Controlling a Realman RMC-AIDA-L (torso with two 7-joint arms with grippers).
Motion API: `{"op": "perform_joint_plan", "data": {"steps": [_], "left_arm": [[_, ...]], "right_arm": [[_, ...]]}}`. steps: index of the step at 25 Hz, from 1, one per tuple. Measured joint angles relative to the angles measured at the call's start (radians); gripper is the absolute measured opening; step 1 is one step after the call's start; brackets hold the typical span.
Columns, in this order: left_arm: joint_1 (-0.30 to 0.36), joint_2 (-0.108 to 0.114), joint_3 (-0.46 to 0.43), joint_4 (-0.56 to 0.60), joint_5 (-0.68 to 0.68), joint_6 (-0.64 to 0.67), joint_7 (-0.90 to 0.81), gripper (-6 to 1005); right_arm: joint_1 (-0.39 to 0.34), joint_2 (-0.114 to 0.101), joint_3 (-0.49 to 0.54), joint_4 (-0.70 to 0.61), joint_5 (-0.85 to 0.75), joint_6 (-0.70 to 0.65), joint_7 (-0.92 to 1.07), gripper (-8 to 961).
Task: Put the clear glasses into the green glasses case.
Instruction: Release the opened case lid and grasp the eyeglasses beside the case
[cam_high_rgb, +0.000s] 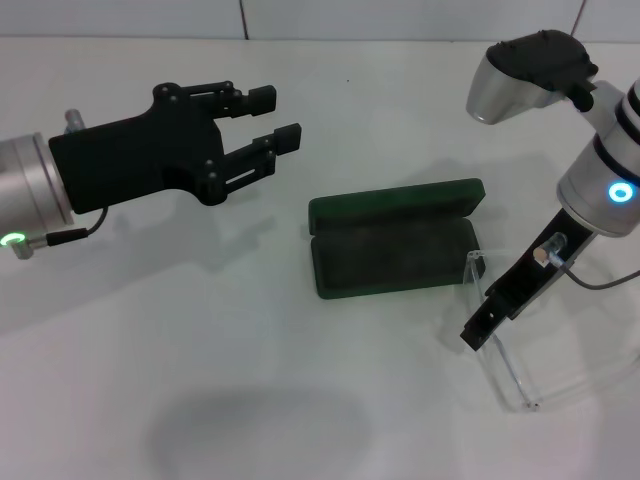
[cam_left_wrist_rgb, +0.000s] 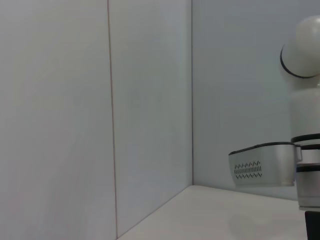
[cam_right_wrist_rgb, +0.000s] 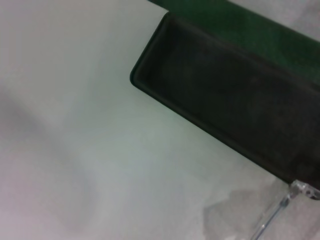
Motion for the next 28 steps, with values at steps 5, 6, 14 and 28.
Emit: {"op": "perform_joint_plan", "data": {"steps": [5,6,14,28], "left_arm": [[-0.004,-0.003,0.001,-0.010,0.000,0.001,0.010,453],[-0.009,-0.003,0.002,-0.019,0.000,0.001,0.011,453],[-0.051,-0.003,-0.005,-0.076,0.000,0.001,0.016,453],[-0.077,-0.006,-0.011,-0.133,-0.058,-0.011,0.051,454]], "right_arm": [[-0.009,0.000,-0.036,0.005,0.000,0.033,-0.009,707],[-0.011,0.000,-0.047,0.008,0.001,0.043,-0.011,690],[-0.022,0.000,-0.089,0.027,0.012,0.049,-0.014,561],[-0.060,-0.002,-0.094,-0.034,0.017,0.054,-0.045,389]]}}
